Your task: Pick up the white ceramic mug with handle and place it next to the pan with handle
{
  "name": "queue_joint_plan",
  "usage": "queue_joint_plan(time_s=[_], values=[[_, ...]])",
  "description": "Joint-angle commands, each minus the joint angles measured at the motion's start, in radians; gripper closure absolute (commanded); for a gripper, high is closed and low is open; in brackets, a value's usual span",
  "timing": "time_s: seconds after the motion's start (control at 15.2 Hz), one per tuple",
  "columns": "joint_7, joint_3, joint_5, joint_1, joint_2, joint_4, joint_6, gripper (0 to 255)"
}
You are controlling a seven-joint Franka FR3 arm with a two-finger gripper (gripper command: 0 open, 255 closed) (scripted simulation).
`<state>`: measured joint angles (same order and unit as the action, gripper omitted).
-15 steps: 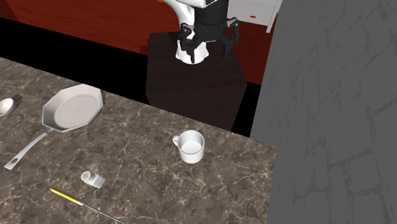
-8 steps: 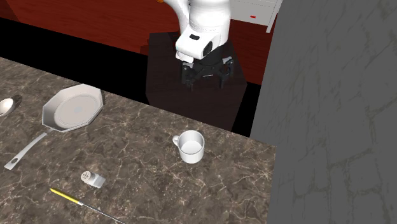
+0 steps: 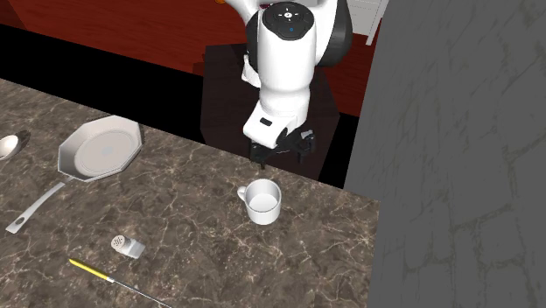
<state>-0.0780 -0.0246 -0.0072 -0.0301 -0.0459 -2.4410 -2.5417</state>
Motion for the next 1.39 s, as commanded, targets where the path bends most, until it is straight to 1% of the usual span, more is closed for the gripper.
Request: queue_joint_plan(time_s=[0.0, 0.26, 0.79, 1.32], values=[[-0.001, 0.003, -0.005, -0.003, -0.086, 0.038, -0.049, 0], [-0.002, 0.009, -0.014, -0.007, -0.251, 0.125, -0.126, 0], [0.001, 0.013, -0.018, -0.005, -0.359, 0.147, -0.211, 0], [0.001, 0.013, -0.018, -0.005, -0.359, 0.147, -0.211, 0]])
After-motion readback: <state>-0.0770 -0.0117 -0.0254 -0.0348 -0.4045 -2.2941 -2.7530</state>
